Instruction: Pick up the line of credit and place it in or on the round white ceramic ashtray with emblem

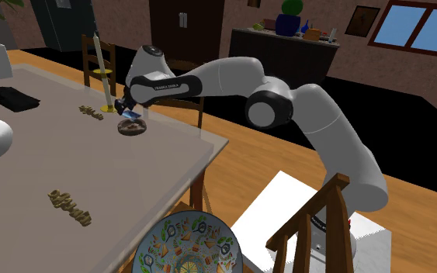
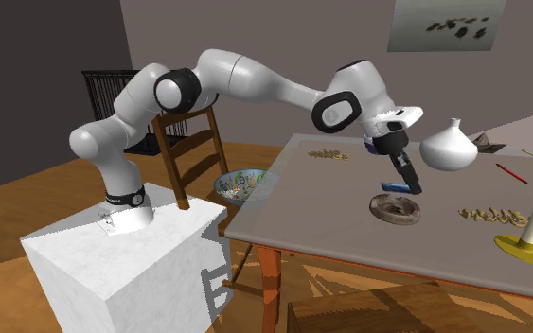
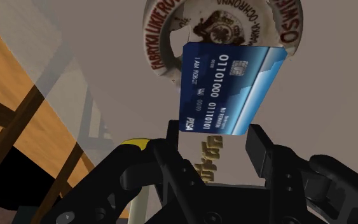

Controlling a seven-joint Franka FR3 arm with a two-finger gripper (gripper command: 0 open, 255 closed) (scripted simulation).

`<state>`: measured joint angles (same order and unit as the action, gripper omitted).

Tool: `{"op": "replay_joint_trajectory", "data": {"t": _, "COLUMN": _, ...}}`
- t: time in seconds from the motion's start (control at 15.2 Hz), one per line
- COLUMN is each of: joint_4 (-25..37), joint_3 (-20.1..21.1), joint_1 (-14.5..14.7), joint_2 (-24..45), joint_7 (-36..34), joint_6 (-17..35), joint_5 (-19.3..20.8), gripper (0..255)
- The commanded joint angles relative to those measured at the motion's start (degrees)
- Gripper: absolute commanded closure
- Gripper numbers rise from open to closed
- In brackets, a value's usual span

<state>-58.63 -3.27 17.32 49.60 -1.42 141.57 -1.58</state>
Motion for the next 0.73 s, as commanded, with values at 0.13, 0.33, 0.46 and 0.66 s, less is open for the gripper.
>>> {"op": "replay_joint_trajectory", "data": {"t": 0.13, "joint_4": -1.6, "joint_3": 0.0, "joint_1": 0.1, "joint_2": 0.8, "joint_7": -0.1, "joint_6": 2.4, "joint_5": 0.0, "gripper": 255}}
{"op": "replay_joint_trajectory", "data": {"t": 0.33, "joint_4": -2.5, "joint_3": 0.0, "joint_1": 0.1, "joint_2": 1.6, "joint_7": -0.1, "joint_6": 4.1, "joint_5": 0.0, "gripper": 255}}
{"op": "replay_joint_trajectory", "data": {"t": 0.46, "joint_4": -2.9, "joint_3": 0.1, "joint_1": 0.1, "joint_2": 2.1, "joint_7": -0.1, "joint_6": 5.0, "joint_5": 0.0, "gripper": 255}}
{"op": "replay_joint_trajectory", "data": {"t": 0.66, "joint_4": -2.9, "joint_3": 0.1, "joint_1": 0.1, "joint_2": 2.1, "joint_7": -0.1, "joint_6": 5.0, "joint_5": 0.0, "gripper": 255}}
